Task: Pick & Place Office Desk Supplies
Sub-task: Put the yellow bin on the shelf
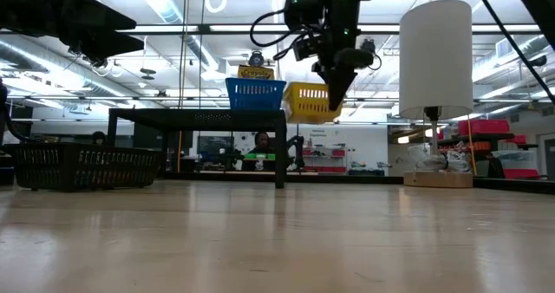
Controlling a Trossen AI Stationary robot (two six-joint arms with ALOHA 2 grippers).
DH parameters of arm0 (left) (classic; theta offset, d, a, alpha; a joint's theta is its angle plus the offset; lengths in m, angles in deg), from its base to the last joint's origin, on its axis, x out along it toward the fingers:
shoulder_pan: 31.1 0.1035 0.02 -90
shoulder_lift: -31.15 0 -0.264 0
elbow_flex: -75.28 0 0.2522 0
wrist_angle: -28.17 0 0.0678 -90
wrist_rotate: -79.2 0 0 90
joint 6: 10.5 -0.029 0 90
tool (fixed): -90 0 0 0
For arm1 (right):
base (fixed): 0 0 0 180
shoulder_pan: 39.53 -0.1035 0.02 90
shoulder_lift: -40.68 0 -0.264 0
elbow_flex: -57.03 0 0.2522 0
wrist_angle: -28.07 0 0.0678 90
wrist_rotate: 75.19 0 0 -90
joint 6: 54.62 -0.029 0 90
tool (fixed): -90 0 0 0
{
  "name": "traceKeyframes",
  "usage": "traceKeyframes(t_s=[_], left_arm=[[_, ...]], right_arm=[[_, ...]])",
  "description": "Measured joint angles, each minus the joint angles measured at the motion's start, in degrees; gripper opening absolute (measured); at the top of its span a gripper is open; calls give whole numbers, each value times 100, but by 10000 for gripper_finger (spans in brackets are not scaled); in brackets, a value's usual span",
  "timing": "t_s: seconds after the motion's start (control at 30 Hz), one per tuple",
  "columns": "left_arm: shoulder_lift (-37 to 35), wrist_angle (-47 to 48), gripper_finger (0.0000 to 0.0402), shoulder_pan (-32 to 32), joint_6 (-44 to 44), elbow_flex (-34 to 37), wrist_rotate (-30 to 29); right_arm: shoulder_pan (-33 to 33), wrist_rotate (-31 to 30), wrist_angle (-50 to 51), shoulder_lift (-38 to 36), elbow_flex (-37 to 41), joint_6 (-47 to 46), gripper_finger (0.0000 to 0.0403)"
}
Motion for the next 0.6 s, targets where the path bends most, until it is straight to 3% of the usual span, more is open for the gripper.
traceKeyframes(t_s=[0.6], left_arm=[[0, -68, 335, -1, -68, 0, 0]], right_arm=[[-290, 187, -424, 2, -2, -110, 0]])
